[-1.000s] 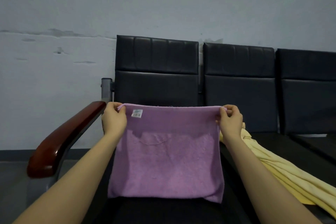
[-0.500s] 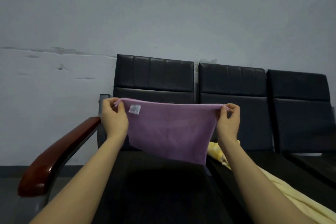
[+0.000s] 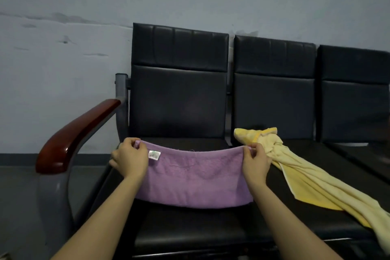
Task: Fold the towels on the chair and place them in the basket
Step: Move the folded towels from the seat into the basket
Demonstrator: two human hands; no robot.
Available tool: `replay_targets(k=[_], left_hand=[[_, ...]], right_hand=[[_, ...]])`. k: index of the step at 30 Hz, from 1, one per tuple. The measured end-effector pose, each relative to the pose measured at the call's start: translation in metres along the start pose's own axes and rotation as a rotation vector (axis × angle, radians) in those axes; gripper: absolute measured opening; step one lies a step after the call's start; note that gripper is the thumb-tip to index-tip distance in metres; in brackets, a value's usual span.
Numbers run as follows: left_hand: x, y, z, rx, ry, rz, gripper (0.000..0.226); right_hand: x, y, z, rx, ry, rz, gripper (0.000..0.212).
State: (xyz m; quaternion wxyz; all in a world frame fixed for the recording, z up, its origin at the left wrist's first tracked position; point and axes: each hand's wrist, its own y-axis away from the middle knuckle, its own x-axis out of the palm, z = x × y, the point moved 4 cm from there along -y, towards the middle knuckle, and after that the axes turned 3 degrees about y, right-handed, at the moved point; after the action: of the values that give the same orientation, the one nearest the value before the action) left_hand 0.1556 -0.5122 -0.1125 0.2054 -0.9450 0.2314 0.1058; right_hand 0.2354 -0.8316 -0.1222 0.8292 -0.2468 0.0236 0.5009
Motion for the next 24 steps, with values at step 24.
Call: replay_targets(k=[24], left_hand=[[0.12,-0.063,0.051,0.16,-0.422,0.149,0.022]], right_hand=[[0.09,-0.061,-0.074,0.153,0.195,0.094,0.013]])
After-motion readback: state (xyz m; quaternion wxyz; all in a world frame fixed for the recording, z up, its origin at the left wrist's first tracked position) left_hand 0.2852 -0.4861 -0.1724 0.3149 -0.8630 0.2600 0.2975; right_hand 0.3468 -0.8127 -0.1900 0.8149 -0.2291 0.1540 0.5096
